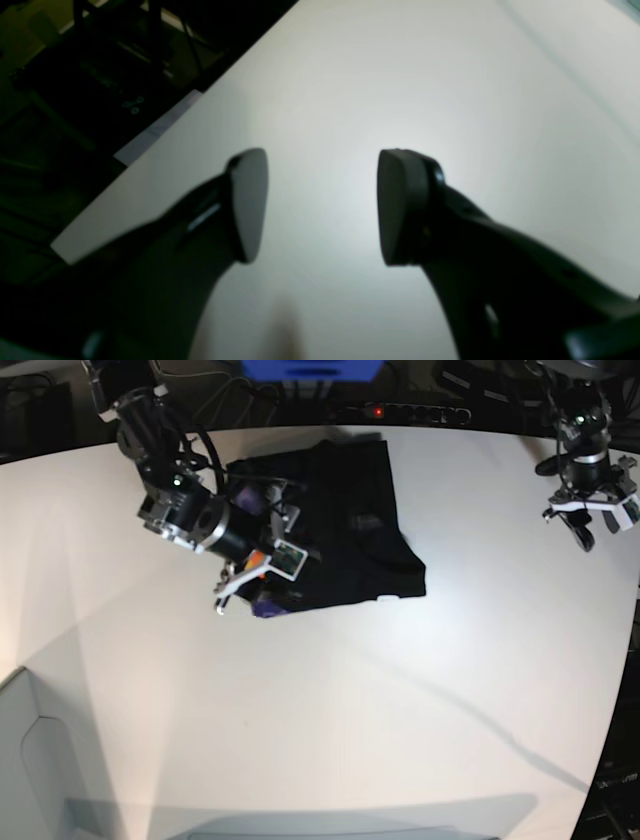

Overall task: Fold the T-shirt properly
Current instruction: 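Press and tuck the folded bundle's edges with the right gripper, then grasp the bundle with the left gripper and flip it over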

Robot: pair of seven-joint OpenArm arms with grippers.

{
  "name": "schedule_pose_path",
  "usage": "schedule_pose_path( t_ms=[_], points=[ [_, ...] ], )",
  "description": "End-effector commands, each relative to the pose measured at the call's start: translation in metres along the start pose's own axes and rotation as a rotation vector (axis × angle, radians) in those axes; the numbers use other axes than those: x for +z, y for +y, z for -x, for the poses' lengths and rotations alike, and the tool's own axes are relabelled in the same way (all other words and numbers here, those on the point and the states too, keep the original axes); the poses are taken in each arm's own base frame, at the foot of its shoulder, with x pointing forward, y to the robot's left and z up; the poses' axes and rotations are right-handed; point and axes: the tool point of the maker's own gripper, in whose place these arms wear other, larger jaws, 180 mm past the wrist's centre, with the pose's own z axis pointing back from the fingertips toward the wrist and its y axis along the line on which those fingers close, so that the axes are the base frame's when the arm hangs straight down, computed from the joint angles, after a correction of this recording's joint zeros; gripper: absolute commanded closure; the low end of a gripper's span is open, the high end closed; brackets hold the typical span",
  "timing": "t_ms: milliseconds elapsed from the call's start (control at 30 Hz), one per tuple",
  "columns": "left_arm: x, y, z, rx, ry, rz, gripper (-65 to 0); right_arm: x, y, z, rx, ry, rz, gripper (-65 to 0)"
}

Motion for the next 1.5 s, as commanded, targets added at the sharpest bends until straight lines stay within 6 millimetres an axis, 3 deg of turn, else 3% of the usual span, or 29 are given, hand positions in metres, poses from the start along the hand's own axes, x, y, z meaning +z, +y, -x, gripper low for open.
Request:
schedule_pose_path(
  t_ms=[0,67,167,300,467,567,767,900,1100,1333,1467],
  points=[
    [0.002,0.001,-0.013,-0.014,-0.047,0.001,-34.2,0.000,0.000,-0.004,-0.008,-0.026,-0.006,-36.6],
    [0.002,0.001,-0.013,-0.014,-0.047,0.001,-34.2,-0.006,0.011,0.005,-0.030,-0.005,-0.039,-36.6],
    [0.001,0.000,-0.013,-0.013,-0.045,0.004,-34.2,-0.014,0.049,0.003,-0.054,-0.008,-0.126,-36.6],
    [0.001,-0.004,-0.012,-0.007,-0.044,0.012,-34.2,-0.024,0.090,-0.016,-0.048,-0.048,-0.231,-36.6],
    [0.004,-0.024,0.007,0.017,0.002,0.057,-34.3,-0.031,0.102,-0.024,-0.048,-0.064,-0.264,-36.6],
    [0.012,-0.051,0.031,0.047,0.063,0.116,-34.3,-0.031,0.082,-0.026,-0.015,-0.067,-0.225,-36.6],
    [0.035,-0.131,0.071,0.088,0.177,0.317,-34.8,-0.021,0.006,-0.007,-0.055,-0.031,-0.036,-36.8],
    [0.057,-0.176,0.090,0.101,0.243,0.444,-43.1,-0.008,-0.039,0.002,-0.084,-0.019,0.083,-36.9],
    [0.076,-0.203,0.109,0.261,0.357,0.538,-45.7,0.008,-0.078,0.017,-0.110,0.008,0.188,-36.9],
    [0.076,-0.227,0.141,0.315,0.465,0.582,-45.5,0.018,-0.095,0.025,-0.130,0.021,0.240,-36.9],
    [0.079,-0.232,0.160,0.305,0.515,0.584,-45.1,0.025,-0.104,0.034,-0.150,0.035,0.274,-36.9]
  ],
)
